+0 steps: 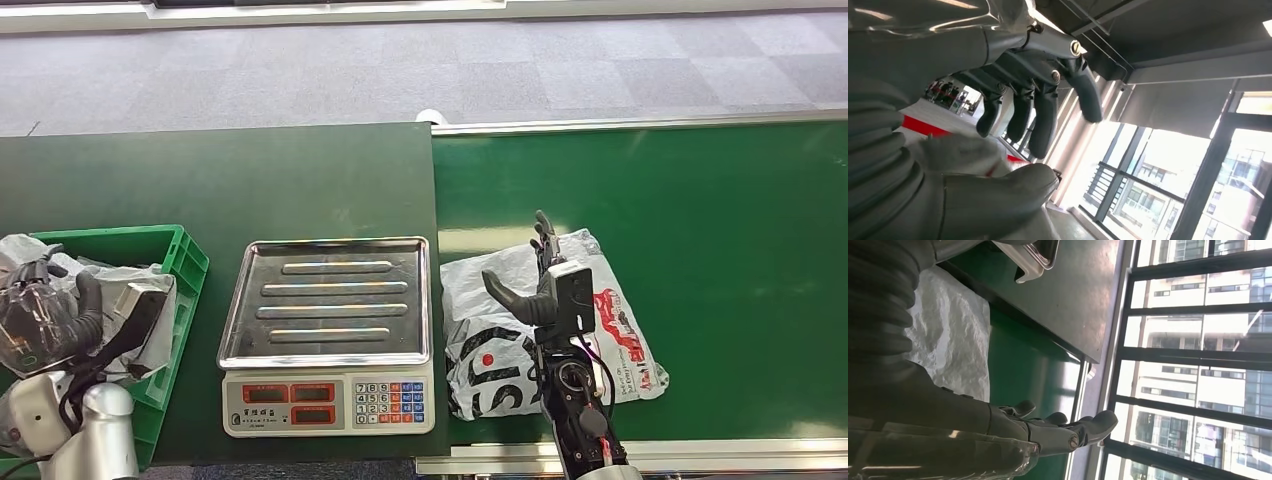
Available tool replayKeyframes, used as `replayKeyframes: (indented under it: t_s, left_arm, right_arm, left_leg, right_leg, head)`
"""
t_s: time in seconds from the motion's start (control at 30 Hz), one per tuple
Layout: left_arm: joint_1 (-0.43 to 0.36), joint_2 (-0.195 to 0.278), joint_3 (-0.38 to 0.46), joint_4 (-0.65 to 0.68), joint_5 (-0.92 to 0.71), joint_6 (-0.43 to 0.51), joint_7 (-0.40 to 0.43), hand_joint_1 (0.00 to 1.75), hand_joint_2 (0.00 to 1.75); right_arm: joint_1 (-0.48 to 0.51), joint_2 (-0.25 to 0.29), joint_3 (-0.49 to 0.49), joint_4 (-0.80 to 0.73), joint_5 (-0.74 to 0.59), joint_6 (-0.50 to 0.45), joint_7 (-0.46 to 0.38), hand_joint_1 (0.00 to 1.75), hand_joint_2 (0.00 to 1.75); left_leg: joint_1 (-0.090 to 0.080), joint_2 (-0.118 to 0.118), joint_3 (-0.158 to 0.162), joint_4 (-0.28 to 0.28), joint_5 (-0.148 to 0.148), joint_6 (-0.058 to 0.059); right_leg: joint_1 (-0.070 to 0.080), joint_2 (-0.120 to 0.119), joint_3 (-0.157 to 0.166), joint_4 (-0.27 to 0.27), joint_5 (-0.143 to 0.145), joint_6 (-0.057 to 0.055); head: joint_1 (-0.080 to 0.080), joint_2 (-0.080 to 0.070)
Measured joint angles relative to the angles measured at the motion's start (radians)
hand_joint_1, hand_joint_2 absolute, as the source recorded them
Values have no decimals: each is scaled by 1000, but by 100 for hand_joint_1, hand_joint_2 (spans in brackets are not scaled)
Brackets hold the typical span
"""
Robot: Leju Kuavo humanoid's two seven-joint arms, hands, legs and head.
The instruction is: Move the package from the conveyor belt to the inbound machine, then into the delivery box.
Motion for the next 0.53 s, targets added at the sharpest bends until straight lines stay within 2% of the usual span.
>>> replayKeyframes:
  t_s: [0.17,0.3,0.43,0.53]
  left_arm:
    - [-52,-42,125,-7,79,0,-133,0,175]
    - [-75,-59,171,-8,169,0,-230,0,175]
    - [-68,-70,165,-32,294,0,-267,0,0]
    - [-35,-73,121,-72,424,0,-269,0,0]
  right_arm:
    - [0,0,0,4,-2,0,-4,0,175]
    - [0,0,0,5,-6,0,-6,0,175]
    - [0,0,0,7,-8,0,-8,0,175]
    - [-1,0,1,10,-10,0,-11,0,175]
  left_leg:
    - [-1,0,0,0,0,0]
    - [-1,-1,0,0,0,1]
    - [-1,-2,0,0,0,1]
    - [-1,-4,-1,0,0,1]
  right_leg:
    - [-2,0,0,0,0,0]
    - [-2,0,0,0,0,0]
    - [-2,-1,0,0,0,0]
    - [-2,-2,0,0,0,1]
  head:
    - [0,0]
    - [0,0]
    - [0,0]
    - [0,0]
